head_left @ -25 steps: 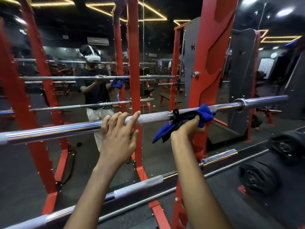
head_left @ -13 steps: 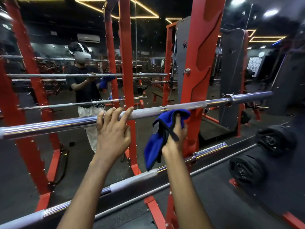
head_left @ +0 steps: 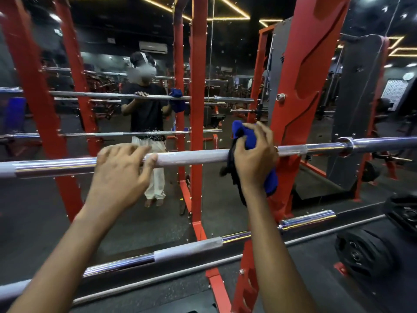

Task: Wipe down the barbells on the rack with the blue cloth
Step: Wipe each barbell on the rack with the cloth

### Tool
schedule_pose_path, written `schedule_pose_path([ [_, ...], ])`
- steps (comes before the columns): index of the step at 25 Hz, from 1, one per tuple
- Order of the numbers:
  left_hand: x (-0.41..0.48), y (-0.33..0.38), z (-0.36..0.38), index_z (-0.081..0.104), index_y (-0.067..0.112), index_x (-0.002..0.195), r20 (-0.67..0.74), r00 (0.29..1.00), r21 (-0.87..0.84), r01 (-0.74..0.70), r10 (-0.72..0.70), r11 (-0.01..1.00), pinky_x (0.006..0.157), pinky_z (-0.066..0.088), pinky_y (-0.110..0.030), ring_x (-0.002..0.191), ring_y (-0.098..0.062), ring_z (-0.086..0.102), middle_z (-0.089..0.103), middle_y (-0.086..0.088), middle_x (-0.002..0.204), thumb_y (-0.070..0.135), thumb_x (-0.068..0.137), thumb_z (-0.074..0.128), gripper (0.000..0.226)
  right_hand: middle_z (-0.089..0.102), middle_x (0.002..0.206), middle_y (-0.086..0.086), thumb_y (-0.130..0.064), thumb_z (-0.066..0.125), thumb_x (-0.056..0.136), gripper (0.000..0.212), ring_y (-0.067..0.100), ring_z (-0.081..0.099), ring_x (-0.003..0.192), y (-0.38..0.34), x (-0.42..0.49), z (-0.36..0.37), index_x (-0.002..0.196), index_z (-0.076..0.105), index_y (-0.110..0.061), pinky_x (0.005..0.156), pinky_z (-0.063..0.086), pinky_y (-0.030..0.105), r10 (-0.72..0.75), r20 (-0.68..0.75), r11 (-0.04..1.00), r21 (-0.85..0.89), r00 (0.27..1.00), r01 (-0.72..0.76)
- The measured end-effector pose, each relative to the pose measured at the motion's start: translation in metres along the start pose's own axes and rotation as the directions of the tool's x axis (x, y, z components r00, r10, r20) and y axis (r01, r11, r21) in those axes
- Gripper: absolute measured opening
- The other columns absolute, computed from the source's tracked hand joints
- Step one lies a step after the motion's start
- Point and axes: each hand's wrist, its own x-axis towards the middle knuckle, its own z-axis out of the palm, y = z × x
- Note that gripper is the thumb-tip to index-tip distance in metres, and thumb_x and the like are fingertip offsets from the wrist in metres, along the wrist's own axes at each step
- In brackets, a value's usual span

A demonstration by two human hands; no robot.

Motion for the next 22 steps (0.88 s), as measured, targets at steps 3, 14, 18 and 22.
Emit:
schedule_pose_path([
  [3, -0.008, -0.006, 0.0, 0.066, 0.022, 0.121, -0.067, 0.998, 0.069, 0.025, -0.021, 0.997, 0.094, 0.036, -0.049, 0.11, -0.033, 0.06, 0.068, -0.004, 0.115, 0.046, 0.102, 0.032, 0.045, 0.063, 0.134, -0.004, -0.045, 0.063, 0.09, 0.029, 0.026, 0.056, 0.126, -0.034, -0.032, 0.005, 0.113, 0.073, -0.033, 0.102, 0.046, 0.045, -0.172, 0.192, 0.983, -0.033, 0.966, 0.182],
  [14, -0.014, 0.005, 0.007, 0.065, 0.024, 0.121, -0.115, 0.989, 0.069, 0.103, -0.095, 0.992, 0.093, 0.028, -0.047, 0.103, -0.03, 0.051, 0.062, -0.002, 0.106, 0.038, 0.104, 0.035, 0.037, 0.06, 0.13, 0.002, -0.039, 0.057, 0.083, 0.043, 0.028, 0.057, 0.121, -0.031, -0.021, 0.0, 0.121, 0.064, -0.018, 0.098, 0.045, 0.046, -0.111, 0.245, 0.993, -0.002, 0.963, 0.115],
  [18, -0.016, 0.003, 0.006, 0.065, 0.025, 0.119, -0.14, 0.985, 0.055, 0.111, -0.103, 0.992, 0.094, 0.028, -0.047, 0.102, -0.029, 0.05, 0.062, -0.001, 0.104, 0.038, 0.104, 0.036, 0.036, 0.043, 0.139, 0.012, -0.008, 0.064, 0.069, 0.053, 0.019, 0.041, 0.133, -0.034, -0.044, -0.013, 0.119, 0.05, -0.004, 0.119, 0.029, 0.03, -0.224, 0.341, 0.93, 0.354, 0.913, 0.096],
  [22, -0.017, 0.002, 0.009, 0.065, 0.026, 0.118, -0.16, 0.983, 0.042, 0.101, -0.093, 0.994, 0.094, 0.028, -0.045, 0.101, -0.027, 0.05, 0.062, 0.001, 0.103, 0.038, 0.104, 0.036, 0.035, 0.045, 0.138, 0.003, -0.004, 0.087, 0.073, 0.063, -0.004, 0.043, 0.129, 0.006, -0.024, -0.031, 0.13, 0.063, -0.017, 0.118, 0.032, 0.019, -0.233, 0.418, 0.918, 0.393, 0.878, 0.057],
])
